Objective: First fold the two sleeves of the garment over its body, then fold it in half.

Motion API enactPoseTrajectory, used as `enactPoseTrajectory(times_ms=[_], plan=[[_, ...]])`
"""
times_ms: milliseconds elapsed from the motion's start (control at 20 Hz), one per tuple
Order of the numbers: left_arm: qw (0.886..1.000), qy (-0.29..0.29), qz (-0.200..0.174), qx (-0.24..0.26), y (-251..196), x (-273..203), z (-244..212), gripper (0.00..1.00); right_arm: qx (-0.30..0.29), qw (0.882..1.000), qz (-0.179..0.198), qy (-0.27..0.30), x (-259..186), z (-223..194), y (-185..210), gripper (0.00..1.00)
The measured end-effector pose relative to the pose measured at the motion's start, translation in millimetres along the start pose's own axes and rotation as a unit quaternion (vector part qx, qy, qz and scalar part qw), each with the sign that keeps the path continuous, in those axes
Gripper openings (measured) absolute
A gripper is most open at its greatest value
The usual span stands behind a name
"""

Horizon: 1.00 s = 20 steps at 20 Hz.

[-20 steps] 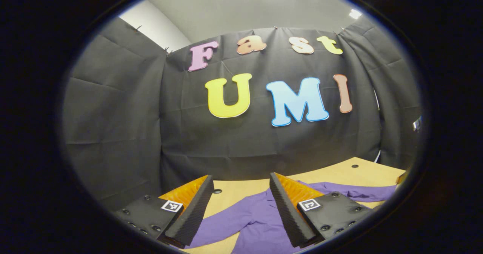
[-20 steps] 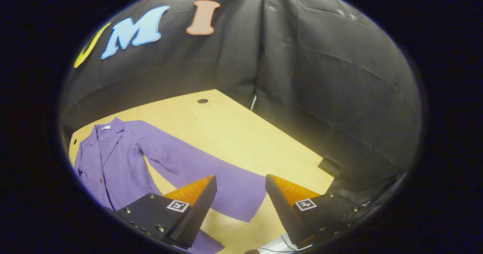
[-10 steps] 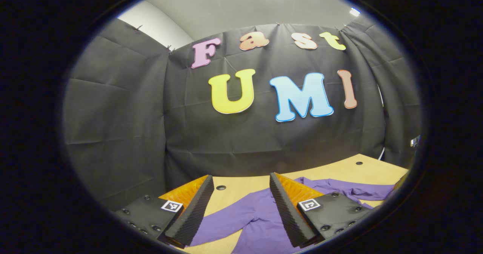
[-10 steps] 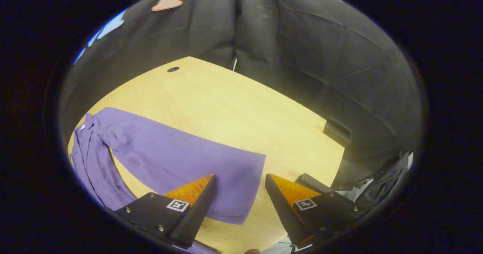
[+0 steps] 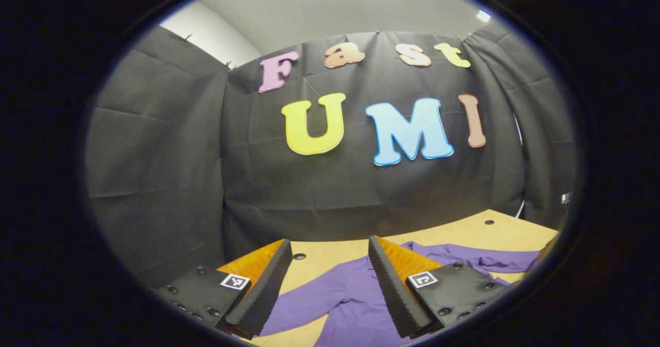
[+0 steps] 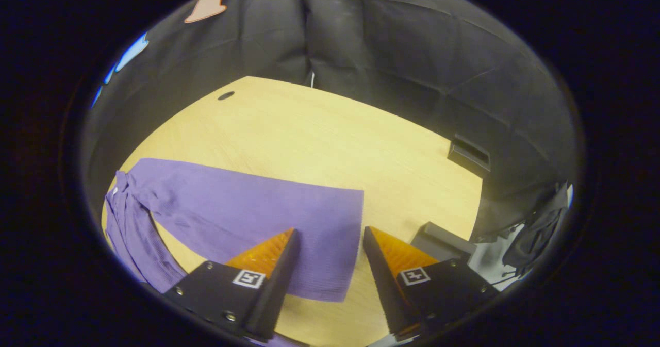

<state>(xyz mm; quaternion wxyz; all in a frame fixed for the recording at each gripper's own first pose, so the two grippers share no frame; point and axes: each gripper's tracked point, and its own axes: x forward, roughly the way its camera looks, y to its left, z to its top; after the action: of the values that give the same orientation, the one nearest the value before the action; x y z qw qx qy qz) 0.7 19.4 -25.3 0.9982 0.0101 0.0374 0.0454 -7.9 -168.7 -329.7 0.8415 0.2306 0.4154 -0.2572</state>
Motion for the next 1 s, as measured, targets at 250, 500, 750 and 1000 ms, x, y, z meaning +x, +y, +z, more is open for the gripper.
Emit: enactPoseTrajectory(times_ms=[250, 500, 750, 1000], plan=[[1.0, -0.002, -0.007, -0.001, 0, 1, 1, 0.97, 0.004, 1.0, 0.005, 0.008, 0, 1, 1, 0.53], [1.0, -0.003, -0.008, -0.001, 7, -1, 0, 0.95, 0.009, 1.0, 0.016, -0.004, 4, 5, 10, 0.21], [1.0, -0.002, -0.005, 0.001, 17, -4, -1, 0.97, 0.035, 0.998, 0.044, -0.019, -2, 26, 21, 0.08], [1.0, -0.002, 0.0, -0.008, 25, -7, -2, 0.94, 0.044, 0.99, 0.125, -0.055, -31, 56, 55, 0.08]])
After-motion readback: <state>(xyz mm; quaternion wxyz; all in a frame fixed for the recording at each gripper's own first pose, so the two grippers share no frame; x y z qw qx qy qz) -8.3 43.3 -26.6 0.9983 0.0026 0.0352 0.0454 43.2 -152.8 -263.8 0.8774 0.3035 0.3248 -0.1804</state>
